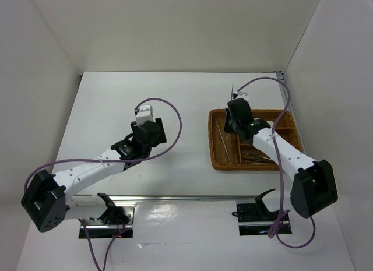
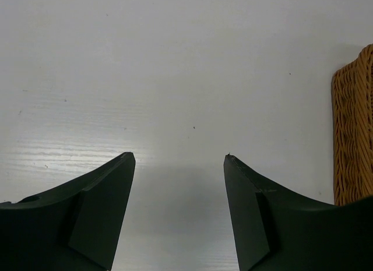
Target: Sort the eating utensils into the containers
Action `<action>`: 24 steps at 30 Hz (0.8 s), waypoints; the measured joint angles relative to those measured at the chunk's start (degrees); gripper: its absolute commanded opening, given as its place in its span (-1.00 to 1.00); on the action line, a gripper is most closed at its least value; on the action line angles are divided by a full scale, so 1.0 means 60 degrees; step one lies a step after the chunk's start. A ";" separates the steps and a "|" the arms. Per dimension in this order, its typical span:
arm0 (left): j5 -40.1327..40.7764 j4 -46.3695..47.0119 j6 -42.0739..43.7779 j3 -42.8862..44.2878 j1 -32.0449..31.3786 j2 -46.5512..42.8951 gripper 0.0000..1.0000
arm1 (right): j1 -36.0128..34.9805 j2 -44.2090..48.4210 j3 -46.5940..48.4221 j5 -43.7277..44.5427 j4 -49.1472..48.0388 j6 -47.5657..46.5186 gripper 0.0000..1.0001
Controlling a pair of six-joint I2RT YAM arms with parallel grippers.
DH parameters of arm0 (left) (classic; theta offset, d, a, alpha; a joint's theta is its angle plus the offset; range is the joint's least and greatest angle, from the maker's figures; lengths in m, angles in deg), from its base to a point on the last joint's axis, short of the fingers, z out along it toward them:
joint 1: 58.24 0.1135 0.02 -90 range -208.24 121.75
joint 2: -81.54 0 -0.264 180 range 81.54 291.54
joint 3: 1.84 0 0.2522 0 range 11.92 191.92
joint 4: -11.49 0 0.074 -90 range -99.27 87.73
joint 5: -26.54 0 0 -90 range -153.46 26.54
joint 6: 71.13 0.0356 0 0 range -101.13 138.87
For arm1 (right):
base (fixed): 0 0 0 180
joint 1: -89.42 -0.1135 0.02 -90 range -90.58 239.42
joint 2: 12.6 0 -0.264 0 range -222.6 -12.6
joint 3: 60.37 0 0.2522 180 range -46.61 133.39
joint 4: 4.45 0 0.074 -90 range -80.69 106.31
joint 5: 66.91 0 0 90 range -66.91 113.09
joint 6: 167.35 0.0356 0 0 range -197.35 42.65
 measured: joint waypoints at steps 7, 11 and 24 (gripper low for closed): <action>0.0073 0.0073 -0.0011 -0.0066 0.0000 -0.0018 0.56 | 0.0000 -0.0415 -0.0619 -0.0612 -0.0029 0.0328 -0.86; 0.0120 0.0091 -0.0022 -0.0277 0.0000 -0.0142 0.56 | 0.0000 -0.0423 -0.0841 -0.0736 0.0007 0.0495 -0.74; 0.0142 -0.0255 -0.0029 -0.0368 0.0000 -0.0277 0.97 | -0.0073 0.0004 -0.0841 -0.1005 0.0040 0.0514 0.83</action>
